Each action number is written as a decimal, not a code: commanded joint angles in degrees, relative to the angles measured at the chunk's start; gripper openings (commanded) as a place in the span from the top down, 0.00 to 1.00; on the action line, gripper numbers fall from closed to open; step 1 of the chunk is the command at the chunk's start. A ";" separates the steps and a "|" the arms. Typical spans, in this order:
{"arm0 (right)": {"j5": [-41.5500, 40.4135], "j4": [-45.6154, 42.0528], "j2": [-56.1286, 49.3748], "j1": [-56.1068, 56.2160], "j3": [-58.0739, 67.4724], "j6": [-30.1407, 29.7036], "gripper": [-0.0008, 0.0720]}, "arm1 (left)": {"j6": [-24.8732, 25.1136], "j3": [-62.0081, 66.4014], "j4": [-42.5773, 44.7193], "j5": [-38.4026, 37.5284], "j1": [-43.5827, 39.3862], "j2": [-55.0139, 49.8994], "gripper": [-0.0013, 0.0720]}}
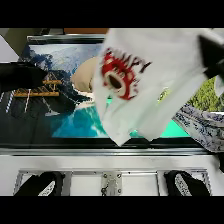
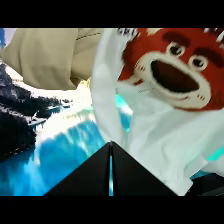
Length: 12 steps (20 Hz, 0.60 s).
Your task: Fold the clothes and pants, and hang the long-sleeved shirts on hangers.
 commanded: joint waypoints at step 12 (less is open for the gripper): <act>-55.36 -10.51 6.25 -25.83 9.03 -2.97 0.98 | 1.44 1.81 0.11 4.02 -6.54 -11.34 0.96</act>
